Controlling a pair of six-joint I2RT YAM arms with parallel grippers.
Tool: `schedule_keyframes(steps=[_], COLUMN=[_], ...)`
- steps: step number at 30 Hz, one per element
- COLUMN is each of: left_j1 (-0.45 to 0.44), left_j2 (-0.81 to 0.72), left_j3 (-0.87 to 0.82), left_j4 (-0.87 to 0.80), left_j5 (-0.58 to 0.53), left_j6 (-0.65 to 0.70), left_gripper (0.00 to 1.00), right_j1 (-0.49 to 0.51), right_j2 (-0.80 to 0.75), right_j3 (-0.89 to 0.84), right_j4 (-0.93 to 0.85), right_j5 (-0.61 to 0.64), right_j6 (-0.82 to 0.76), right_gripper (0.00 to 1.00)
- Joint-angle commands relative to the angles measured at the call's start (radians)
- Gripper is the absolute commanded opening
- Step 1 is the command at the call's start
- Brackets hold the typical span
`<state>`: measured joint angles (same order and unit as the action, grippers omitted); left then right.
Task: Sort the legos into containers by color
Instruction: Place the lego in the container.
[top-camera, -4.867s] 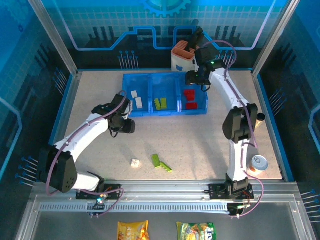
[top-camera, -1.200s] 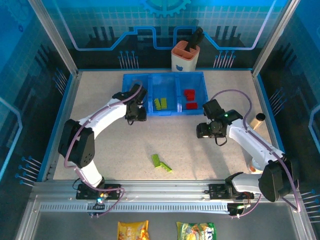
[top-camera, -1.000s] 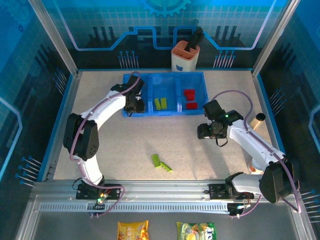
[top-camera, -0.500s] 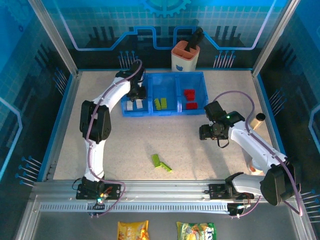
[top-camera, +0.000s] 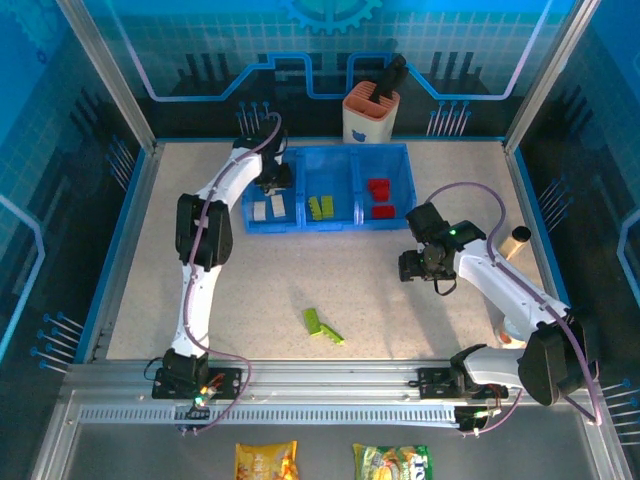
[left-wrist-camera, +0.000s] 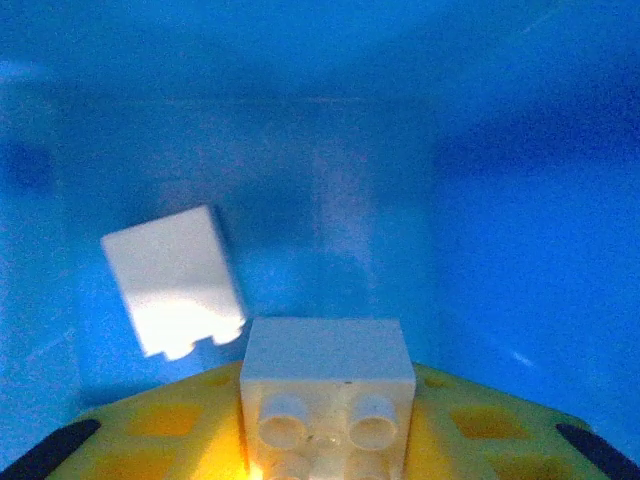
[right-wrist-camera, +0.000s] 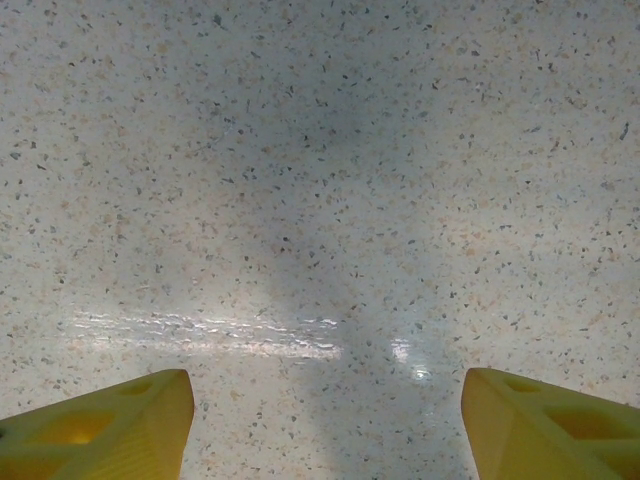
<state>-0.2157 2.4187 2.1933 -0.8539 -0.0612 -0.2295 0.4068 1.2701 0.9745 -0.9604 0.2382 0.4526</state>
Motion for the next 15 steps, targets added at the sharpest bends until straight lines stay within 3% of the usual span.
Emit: schedule_keyframes(steps=[1, 15], left_j1=[0.004, 0.003], left_j2=[0.036, 0.019], left_j3=[0.038, 0.028], left_j4=[0.014, 0.015], left_j5=[0.047, 0.069], left_j6=[0.015, 0.007], left_gripper=[0.40, 0.44], right_j1=[0.015, 0.032], right_j2=[0.012, 0.000], right_j3=[0.021, 0.057], right_j4=[-0.030, -0.052], right_j5=[0.020, 0.015], right_j6=[0.011, 0.026], right_gripper=[0.73, 0.73])
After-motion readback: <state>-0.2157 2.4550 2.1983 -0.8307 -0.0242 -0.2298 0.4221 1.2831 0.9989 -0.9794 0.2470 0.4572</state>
